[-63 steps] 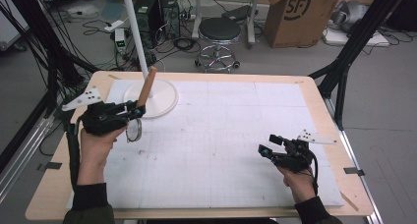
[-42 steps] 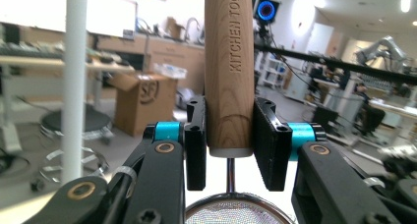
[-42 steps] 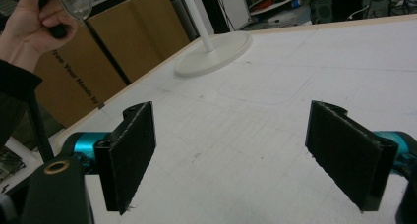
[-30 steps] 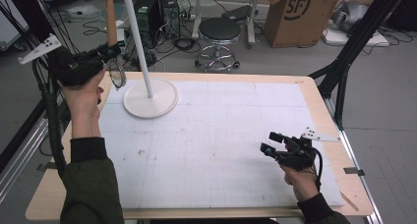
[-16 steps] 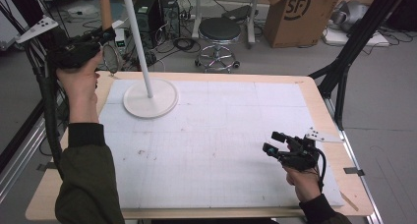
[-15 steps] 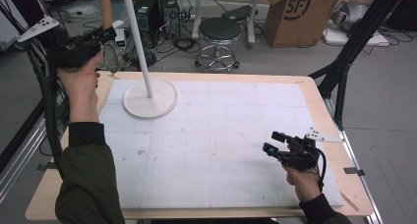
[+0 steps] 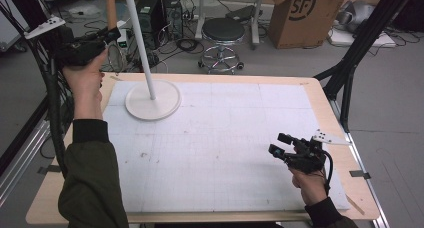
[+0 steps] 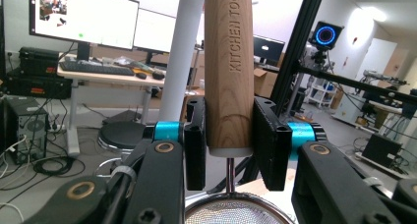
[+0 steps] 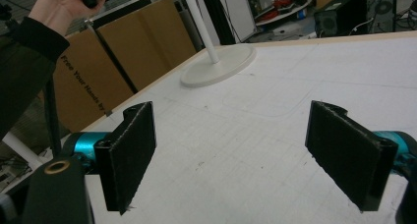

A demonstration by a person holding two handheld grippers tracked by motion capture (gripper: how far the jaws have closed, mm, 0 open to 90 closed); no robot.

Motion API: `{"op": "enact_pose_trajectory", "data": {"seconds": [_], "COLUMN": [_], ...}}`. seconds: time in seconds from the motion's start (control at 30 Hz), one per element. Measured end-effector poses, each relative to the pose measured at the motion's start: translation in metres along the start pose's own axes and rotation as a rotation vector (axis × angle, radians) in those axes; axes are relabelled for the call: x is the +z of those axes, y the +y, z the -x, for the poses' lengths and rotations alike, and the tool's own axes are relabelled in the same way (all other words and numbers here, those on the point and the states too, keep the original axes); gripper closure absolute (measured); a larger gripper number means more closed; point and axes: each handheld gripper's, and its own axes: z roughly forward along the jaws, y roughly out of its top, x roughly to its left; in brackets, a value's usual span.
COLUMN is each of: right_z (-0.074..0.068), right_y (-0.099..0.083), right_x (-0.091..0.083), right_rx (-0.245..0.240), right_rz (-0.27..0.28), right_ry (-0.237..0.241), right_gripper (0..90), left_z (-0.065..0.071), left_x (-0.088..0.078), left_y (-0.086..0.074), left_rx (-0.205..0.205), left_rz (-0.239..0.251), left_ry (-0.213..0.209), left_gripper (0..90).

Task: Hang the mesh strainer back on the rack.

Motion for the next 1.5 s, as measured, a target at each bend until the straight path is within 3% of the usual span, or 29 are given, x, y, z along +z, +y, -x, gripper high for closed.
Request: {"op": "enact_pose_trajectory", "data": {"seconds": [0.1, 0.23, 0.57, 0.83, 0.93, 1.13, 1.2, 1.33, 1.4, 1.5], "right_z": [0.002, 0.002, 0.004, 0.004, 0.004, 0.005, 0.005, 0.005, 0.006, 0.007], "right_y": [0.0, 0.0, -0.001, -0.001, -0.001, -0.001, -0.001, -0.002, -0.002, -0.003], "right_x": [0.0, 0.001, 0.0, -0.001, -0.002, -0.003, -0.003, -0.003, -0.002, -0.003], "right_rx": [0.001, -0.005, 0.001, 0.006, 0.01, 0.008, 0.007, 0.007, 0.004, 0.007], "right_rz": [0.0, -0.002, 0.001, 0.0, 0.0, 0.005, 0.005, -0.001, -0.001, -0.003], "right_ry": [-0.006, -0.009, -0.016, -0.021, -0.021, -0.026, -0.027, -0.028, -0.03, -0.04], "right_gripper": [18.1, 18.1, 18.1, 18.1, 18.1, 18.2, 18.1, 18.2, 18.2, 18.1], "left_z": [0.001, 0.0, -0.005, -0.008, -0.012, -0.013, -0.013, -0.01, -0.009, -0.011], "left_x": [0.001, 0.004, 0.012, 0.019, 0.021, 0.024, 0.025, 0.022, 0.017, 0.007], "left_y": [0.0, -0.002, -0.007, -0.015, -0.018, -0.02, -0.02, -0.019, -0.02, -0.024], "left_rx": [-0.003, 0.006, -0.012, 0.006, -0.007, -0.014, -0.013, -0.02, -0.009, -0.028], "left_rz": [0.013, -0.016, -0.023, -0.039, -0.04, -0.032, -0.025, -0.003, 0.0, 0.027], "left_ry": [0.002, 0.016, 0.02, 0.028, 0.012, 0.019, 0.026, 0.012, 0.026, 0.026], "left_gripper": [69.4, 69.4, 69.3, 69.2, 69.2, 68.4, 64.2, 42.0, 40.9, 36.9]}}
